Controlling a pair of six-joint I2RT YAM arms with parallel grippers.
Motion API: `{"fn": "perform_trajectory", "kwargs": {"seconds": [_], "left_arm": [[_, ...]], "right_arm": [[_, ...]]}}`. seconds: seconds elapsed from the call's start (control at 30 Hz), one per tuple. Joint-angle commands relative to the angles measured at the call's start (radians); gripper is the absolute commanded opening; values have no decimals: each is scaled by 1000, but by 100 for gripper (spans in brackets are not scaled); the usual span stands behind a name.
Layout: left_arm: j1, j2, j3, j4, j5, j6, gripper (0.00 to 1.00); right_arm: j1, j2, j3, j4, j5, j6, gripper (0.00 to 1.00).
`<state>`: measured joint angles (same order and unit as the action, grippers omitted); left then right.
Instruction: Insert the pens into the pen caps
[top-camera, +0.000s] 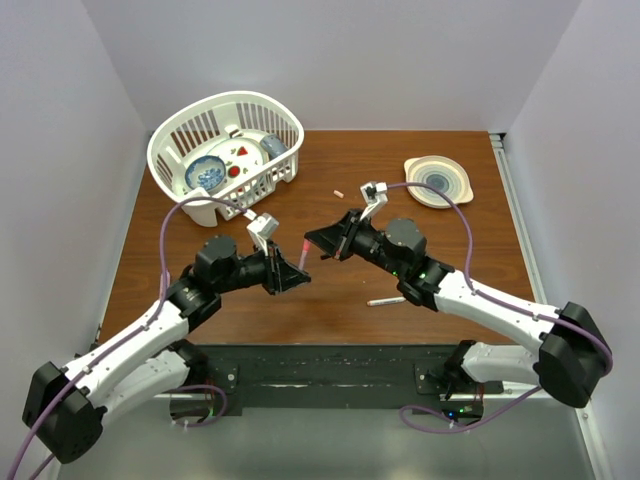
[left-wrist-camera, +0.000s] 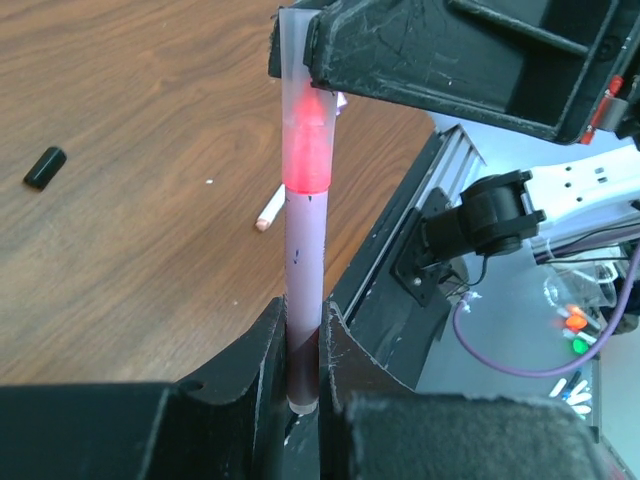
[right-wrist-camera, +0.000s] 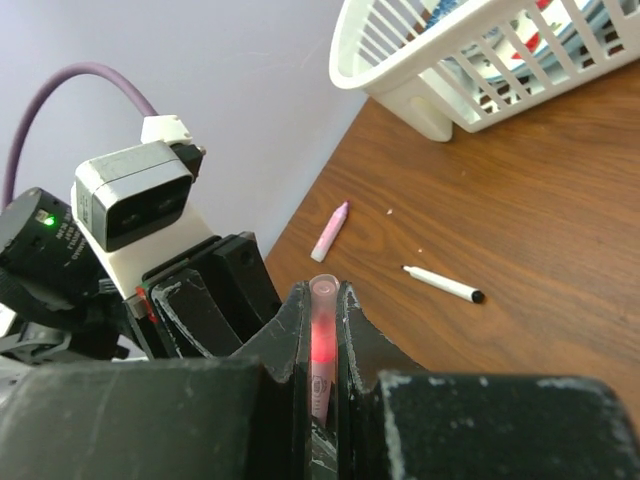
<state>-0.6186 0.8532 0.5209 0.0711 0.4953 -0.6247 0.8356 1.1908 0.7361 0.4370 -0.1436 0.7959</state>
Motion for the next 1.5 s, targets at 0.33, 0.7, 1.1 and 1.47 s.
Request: {"fn": "perform_trajectory", "kwargs": {"seconds": [0.33,0.7,1.1,1.47], "left_arm": [[86,142,198,173,-178,43,0],[128,202,274,197,-208,83,0],[243,202,257,368,-44,29,0],[241,143,159,286,161,74,14]], "right_arm": [[181,52,-144,-80,-36,74,0],[266,90,-152,-87,-36,124,0],[316,96,-150,-47,-163,74,0],[297,67,192,-533,220,-15,0]]}}
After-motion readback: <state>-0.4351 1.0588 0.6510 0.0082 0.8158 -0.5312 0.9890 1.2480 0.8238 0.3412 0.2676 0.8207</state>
